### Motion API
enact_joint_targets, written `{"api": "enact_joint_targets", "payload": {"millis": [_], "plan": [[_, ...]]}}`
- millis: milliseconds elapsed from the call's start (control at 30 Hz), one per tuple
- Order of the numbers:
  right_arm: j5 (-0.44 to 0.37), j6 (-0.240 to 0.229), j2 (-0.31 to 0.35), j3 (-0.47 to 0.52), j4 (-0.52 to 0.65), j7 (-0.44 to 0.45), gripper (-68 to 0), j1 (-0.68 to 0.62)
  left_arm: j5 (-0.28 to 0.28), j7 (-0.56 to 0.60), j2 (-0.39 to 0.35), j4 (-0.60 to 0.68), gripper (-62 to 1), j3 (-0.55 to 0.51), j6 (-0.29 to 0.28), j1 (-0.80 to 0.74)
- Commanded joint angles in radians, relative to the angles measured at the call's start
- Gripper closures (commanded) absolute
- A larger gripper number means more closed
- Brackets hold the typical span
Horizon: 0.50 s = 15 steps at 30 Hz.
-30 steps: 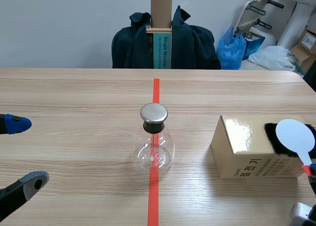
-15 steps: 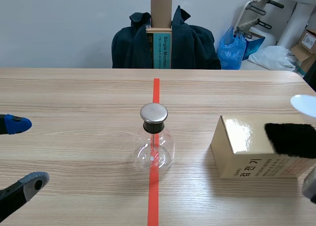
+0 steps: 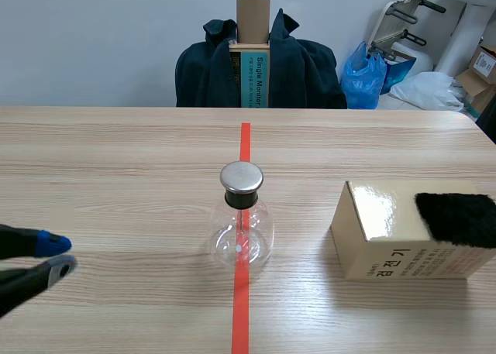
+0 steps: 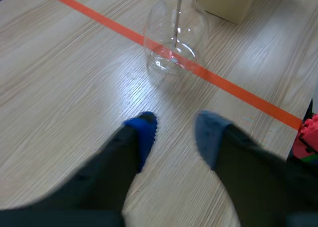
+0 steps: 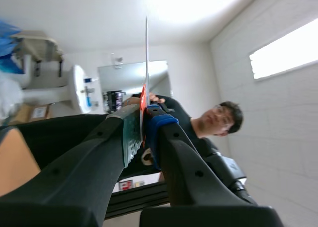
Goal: Do the electroscope experiment.
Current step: 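Bring the plate to the electroscope and point at the metal foil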
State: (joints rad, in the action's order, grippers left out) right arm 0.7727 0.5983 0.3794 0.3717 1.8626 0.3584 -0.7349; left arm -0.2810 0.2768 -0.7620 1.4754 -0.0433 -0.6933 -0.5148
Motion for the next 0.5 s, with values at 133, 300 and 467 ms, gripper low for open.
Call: {"api": "enact_joint_targets", "payload": {"millis": [133,300,467], "plan": [[-0.029,0.014,0.011,0.045,0.085,-0.005,-0.8,0.003,-0.010,0.022,0.034,-0.158,-2.0,0.190,-0.003,0.248],[-0.095,0.014,0.011,0.049,0.144,-0.005,-0.8,0.003,0.019,0.096,0.111,-0.328,-2.1,0.336,-0.003,0.439],[-0.115,-0.001,0.011,0.047,0.180,-0.001,-0.8,0.003,0.086,0.153,0.187,-0.459,-2.1,0.436,-0.003,0.565]]}}
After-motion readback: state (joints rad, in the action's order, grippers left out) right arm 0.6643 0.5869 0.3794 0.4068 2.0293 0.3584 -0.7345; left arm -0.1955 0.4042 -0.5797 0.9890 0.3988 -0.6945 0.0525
